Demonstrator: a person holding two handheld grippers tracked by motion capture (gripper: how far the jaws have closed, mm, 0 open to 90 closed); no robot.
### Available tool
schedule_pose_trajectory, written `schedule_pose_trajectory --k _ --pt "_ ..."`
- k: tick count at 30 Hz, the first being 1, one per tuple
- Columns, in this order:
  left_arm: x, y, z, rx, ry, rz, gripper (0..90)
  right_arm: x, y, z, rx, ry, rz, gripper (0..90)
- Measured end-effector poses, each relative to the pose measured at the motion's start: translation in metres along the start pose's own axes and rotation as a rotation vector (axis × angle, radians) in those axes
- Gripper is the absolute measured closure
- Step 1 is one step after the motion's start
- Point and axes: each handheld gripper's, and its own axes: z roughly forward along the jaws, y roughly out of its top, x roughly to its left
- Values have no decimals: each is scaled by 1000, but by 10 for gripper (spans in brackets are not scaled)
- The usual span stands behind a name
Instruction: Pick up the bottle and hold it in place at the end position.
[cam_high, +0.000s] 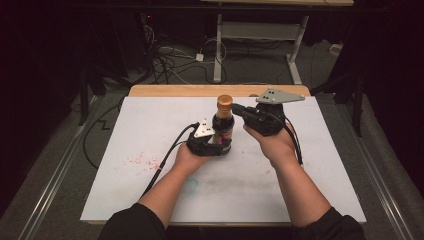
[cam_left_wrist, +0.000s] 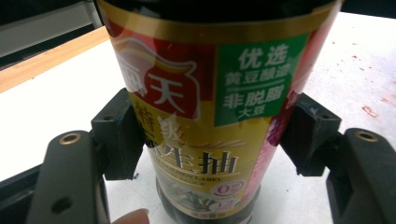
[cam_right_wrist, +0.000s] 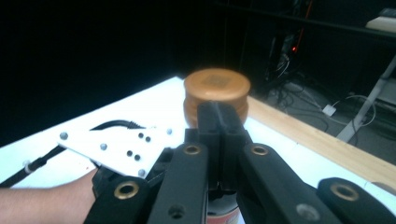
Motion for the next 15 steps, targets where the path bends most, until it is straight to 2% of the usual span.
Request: schedule_pose_trajectory --k 4,15 --pt "0 -1 0 -4 0 0 295 0 1 2 33 0 2 900" --pt "-1 -1 0 -4 4 0 294 2 9 6 118 -10 -34 900"
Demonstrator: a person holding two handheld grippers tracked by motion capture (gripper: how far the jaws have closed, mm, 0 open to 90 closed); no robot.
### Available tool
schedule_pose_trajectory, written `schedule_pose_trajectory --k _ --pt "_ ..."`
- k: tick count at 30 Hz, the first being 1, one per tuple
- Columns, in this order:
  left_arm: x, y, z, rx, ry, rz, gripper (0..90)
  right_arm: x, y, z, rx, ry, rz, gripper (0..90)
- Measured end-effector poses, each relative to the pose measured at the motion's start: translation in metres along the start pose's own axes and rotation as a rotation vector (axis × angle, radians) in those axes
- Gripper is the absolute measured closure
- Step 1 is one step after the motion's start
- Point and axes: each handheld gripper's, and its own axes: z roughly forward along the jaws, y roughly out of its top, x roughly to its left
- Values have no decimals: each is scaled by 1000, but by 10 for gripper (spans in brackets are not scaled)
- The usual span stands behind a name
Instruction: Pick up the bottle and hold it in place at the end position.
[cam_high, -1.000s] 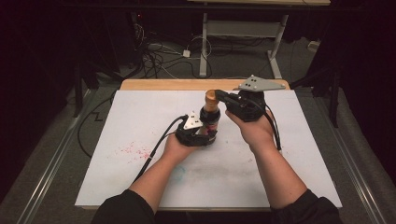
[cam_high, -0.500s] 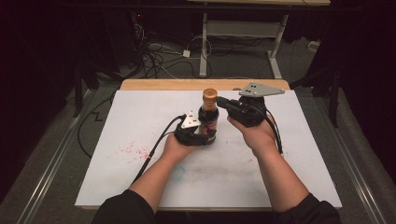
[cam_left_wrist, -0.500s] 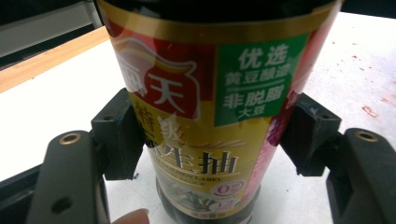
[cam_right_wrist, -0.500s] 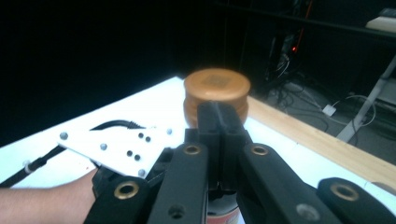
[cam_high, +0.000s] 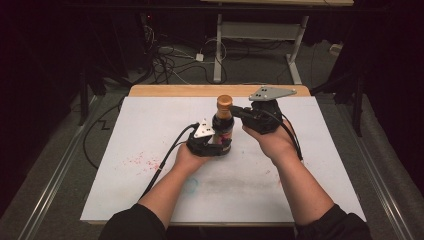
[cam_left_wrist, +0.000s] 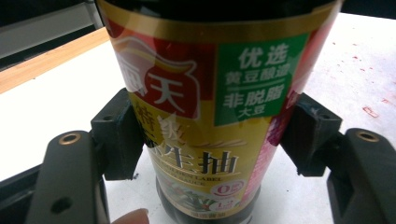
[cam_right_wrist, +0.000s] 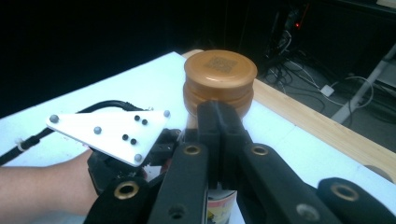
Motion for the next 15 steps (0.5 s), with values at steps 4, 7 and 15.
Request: schedule_pose_trajectory --k 4,7,15 --pt "0 0 0 -2 0 -4 294 1 3 1 18 -6 -3 900" --pt "0 -1 0 -3 4 -3 294 1 5 1 32 -11 -6 900" --pt "0 -1 0 -2 3 -5 294 2 9 1 46 -19 -12 900"
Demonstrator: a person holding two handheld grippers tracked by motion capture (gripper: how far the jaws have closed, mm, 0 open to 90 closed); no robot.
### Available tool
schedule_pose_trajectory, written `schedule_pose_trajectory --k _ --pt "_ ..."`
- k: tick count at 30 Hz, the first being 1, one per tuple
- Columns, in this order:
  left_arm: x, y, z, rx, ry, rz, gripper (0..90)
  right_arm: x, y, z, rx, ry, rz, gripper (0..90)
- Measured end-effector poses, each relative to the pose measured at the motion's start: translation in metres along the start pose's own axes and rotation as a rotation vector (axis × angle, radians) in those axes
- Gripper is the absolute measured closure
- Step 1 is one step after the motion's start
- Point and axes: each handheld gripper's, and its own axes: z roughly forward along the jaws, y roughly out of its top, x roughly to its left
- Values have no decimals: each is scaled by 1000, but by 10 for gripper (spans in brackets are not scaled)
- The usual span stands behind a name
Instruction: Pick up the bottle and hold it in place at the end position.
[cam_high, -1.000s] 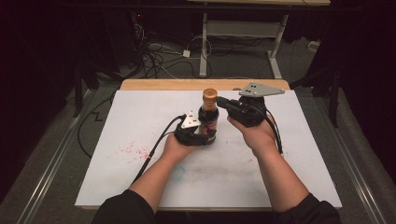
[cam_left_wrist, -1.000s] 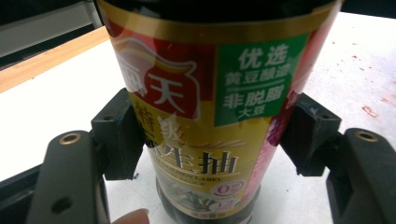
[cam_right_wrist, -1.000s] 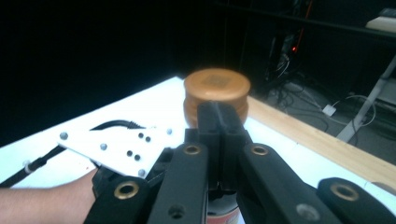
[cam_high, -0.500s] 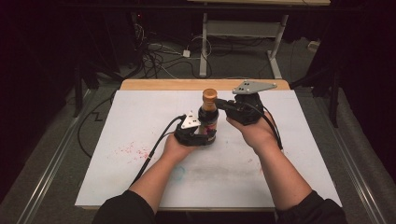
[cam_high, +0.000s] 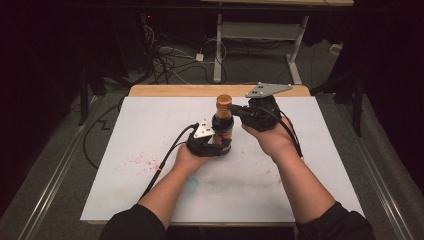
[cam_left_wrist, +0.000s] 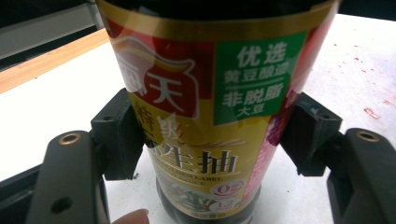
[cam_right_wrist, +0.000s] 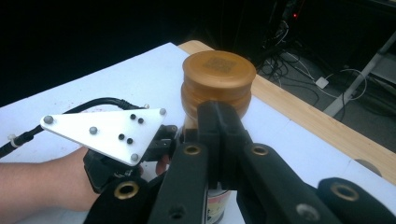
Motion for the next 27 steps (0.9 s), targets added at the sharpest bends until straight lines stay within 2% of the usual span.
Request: schedule_pose_trajectory --k 27 --pt "1 -2 0 -13 -1 -12 294 -2 9 2 -50 -5 18 900"
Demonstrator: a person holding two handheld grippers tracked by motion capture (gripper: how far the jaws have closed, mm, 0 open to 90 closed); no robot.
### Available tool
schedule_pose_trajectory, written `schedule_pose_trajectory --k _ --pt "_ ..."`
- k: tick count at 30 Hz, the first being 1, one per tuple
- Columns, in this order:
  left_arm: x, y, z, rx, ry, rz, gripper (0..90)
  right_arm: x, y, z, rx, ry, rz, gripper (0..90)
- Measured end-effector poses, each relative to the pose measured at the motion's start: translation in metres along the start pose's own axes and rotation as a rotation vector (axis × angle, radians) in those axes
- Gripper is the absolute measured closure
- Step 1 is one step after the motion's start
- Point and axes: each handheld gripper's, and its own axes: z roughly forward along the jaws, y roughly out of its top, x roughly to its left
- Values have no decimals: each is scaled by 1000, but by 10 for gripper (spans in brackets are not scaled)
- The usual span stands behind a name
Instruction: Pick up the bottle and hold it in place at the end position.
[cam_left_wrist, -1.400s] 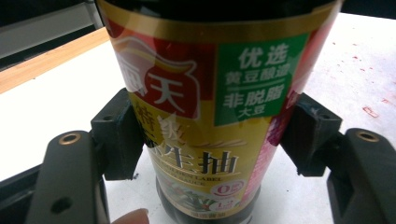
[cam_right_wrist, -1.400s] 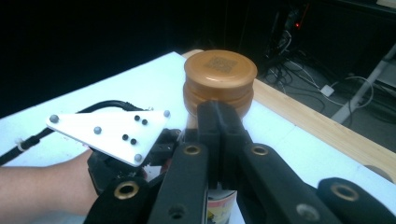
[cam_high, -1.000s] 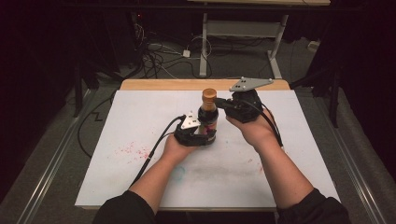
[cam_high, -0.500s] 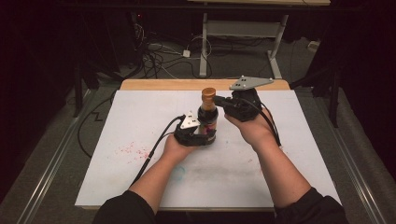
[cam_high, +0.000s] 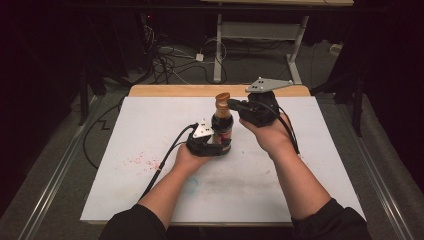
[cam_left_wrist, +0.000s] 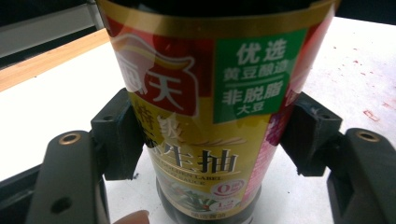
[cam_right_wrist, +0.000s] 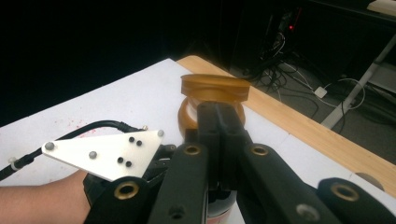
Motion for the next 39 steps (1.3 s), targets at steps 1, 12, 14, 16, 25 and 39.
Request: schedule_pose_trajectory --k 1,12,14,16,25,39 --pt "0 0 0 0 0 0 294 0 1 0 -1 1 -2 900" --pt "0 -1 0 -4 -1 -3 292 -1 6 2 -18 2 3 900" --pt "0 -1 0 -3 -2 -3 291 -1 7 2 -21 4 4 900" --pt "0 -1 0 -5 -1 -3 291 -1 7 2 -23 3 4 900" --pt "-1 -1 0 -6 2 5 291 0 14 7 -40 5 3 900" --pt "-1 -2 0 -10 2 4 290 1 25 22 -49 9 0 900"
